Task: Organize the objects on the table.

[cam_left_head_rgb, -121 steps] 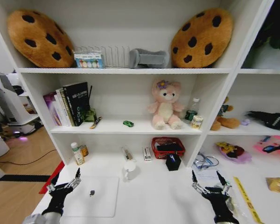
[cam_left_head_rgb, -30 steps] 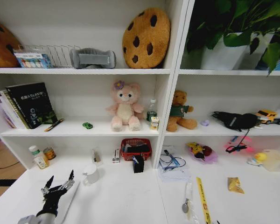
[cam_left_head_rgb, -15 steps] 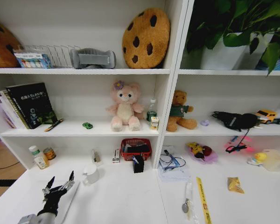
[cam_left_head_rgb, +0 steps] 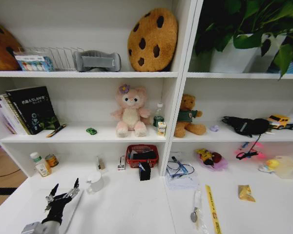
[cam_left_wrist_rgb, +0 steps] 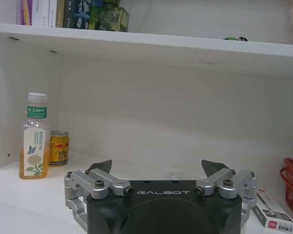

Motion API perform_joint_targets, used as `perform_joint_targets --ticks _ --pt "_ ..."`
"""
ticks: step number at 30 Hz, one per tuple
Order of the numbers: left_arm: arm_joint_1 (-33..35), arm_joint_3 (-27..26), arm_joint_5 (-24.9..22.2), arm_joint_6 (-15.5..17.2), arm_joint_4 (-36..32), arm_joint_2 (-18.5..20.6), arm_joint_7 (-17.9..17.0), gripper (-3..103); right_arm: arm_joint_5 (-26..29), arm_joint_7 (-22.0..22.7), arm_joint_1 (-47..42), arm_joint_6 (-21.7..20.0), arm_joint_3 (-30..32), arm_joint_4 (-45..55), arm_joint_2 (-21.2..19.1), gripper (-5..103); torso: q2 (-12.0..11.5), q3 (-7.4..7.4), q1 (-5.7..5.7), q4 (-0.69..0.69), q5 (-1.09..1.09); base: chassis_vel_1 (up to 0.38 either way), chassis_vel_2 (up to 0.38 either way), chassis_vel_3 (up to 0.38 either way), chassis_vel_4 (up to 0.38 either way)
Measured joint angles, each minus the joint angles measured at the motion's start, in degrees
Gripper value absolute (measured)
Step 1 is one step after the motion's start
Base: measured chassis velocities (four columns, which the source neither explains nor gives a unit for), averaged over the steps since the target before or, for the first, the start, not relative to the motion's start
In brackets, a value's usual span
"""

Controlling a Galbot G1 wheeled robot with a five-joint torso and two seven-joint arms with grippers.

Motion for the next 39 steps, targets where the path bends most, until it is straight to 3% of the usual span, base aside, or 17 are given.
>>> perform_joint_targets --ticks 9,24,27,34,37,39 --pt "0.01 0.96 2.77 1.88 -1.1 -2.08 -2.0 100 4.97 -4.52 15.92 -0.22 -6.16 -15.2 -3.48 30 0.0 0.0 0.01 -0.02 -0.01 0.0 0.0 0.0 0.0" --pt "0.43 2.08 4.77 2.59 -2.16 -3.98 -2.74 100 5.57 -9.08 27.42 -0.27 -11.34 -21.34 -4.09 27 0.0 0.0 0.01 -0.02 -0.02 0.0 0.0 0.0 0.0" --pt "0.71 1.64 4.75 2.62 -2.64 -3.78 -2.74 100 5.08 -9.74 27.33 -0.37 -11.48 -21.52 -4.08 42 0.0 -0.01 0.01 0.0 -0.02 0.0 0.0 0.0 0.0" --pt "0.87 1.59 4.71 2.28 -2.81 -4.11 -2.6 100 0.58 -9.79 22.95 2.28 -10.06 -21.61 -4.1 63 0.01 -0.01 0.01 -0.01 -0.01 0.0 0.0 0.0 0.0" --pt "0.91 1.86 4.85 1.89 -2.95 -4.62 -2.27 100 -3.62 -7.85 16.34 5.26 -8.0 -17.38 -4.47 80 0.01 -0.01 0.0 -0.01 0.0 0.0 0.0 0.0 0.0" --pt "0.91 1.86 4.85 1.69 -2.97 -4.71 -2.09 100 -4.24 -7.2 12.91 5.75 -7.18 -14.86 -4.88 85 0.01 -0.01 0.0 -0.02 -0.01 0.0 0.0 0.0 0.0"
